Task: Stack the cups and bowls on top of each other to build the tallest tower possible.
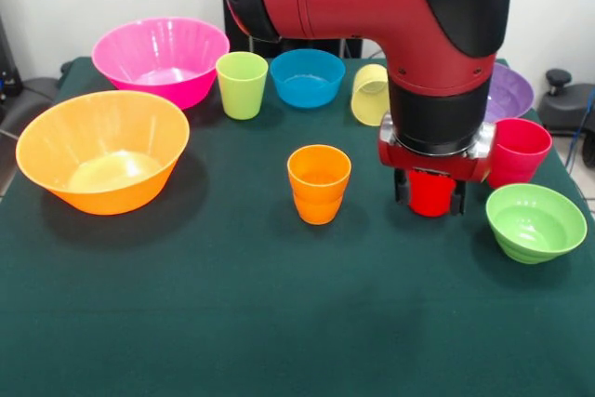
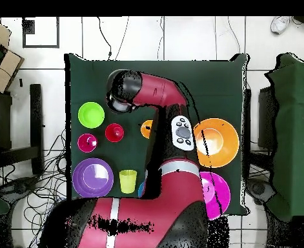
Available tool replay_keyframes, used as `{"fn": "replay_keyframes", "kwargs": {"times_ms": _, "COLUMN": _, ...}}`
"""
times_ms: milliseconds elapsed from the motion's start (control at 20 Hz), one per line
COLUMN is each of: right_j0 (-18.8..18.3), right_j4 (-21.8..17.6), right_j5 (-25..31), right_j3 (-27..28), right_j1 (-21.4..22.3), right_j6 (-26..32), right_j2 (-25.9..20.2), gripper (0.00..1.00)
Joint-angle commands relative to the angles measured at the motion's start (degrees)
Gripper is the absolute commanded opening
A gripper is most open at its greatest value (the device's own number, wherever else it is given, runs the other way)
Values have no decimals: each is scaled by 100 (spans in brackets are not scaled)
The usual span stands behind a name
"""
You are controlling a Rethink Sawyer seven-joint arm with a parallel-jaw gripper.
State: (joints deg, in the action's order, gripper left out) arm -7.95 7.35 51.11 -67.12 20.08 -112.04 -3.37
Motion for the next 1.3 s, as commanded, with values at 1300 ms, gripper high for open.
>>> {"fn": "replay_keyframes", "kwargs": {"times_ms": 1300, "right_j0": 578, "right_j4": 444, "right_j5": -903, "right_j3": -525, "right_j1": -271, "right_j6": -1152, "right_j2": -176, "gripper": 100}}
